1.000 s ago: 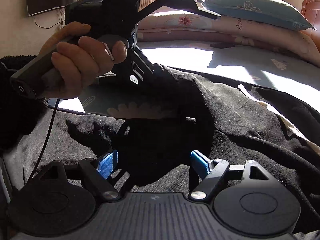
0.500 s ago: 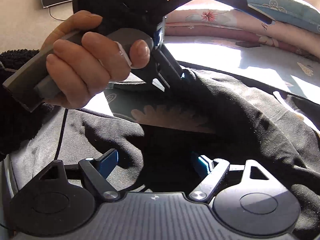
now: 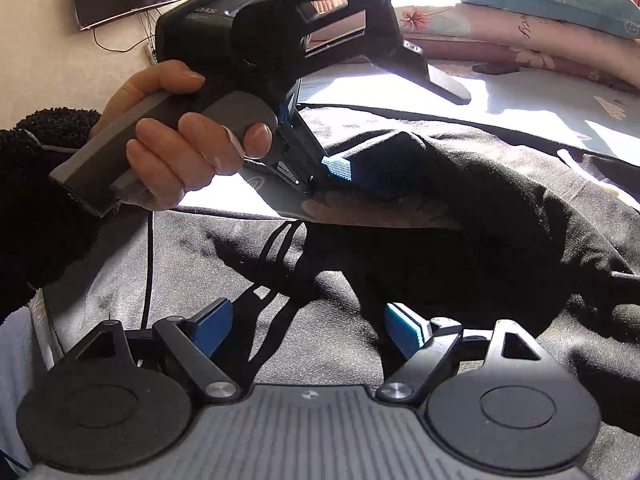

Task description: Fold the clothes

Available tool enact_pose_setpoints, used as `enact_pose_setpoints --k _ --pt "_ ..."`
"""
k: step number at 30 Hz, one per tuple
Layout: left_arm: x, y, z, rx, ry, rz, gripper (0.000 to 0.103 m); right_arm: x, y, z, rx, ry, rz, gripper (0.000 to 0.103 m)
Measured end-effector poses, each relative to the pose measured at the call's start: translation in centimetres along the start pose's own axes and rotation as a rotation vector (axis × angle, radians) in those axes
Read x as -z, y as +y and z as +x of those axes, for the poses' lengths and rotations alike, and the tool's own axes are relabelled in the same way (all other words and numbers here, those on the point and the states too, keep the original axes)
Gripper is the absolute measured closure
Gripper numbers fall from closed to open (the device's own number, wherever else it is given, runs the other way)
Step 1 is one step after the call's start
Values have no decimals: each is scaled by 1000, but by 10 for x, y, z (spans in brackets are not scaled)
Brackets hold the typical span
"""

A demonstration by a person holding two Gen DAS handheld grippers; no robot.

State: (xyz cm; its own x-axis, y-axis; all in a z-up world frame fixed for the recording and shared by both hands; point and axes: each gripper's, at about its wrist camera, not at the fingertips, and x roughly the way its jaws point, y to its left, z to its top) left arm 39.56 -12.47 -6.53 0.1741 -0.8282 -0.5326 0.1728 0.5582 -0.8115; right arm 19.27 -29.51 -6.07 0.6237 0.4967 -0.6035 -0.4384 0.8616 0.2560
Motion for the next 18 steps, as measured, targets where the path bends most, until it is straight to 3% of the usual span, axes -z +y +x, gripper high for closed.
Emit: enact_pose_setpoints --k 3,7,11,15,18 --pt "1 15 -16 -33 -37 -43 9 -7 9 3 -25 -32 -35 16" --pt "7 23 -43 -62 -83 -54 9 -9 14 40 -22 64 -8 14" --pt "26 20 -75 -56 -142 -20 9 8 30 25 -33 23 -96 15" --pt "56 17 -80 40 -108 -11 9 17 17 0 -35 -28 23 15" --pt "73 19 -62 7 -84 14 9 17 0 -21 50 -77 106 15"
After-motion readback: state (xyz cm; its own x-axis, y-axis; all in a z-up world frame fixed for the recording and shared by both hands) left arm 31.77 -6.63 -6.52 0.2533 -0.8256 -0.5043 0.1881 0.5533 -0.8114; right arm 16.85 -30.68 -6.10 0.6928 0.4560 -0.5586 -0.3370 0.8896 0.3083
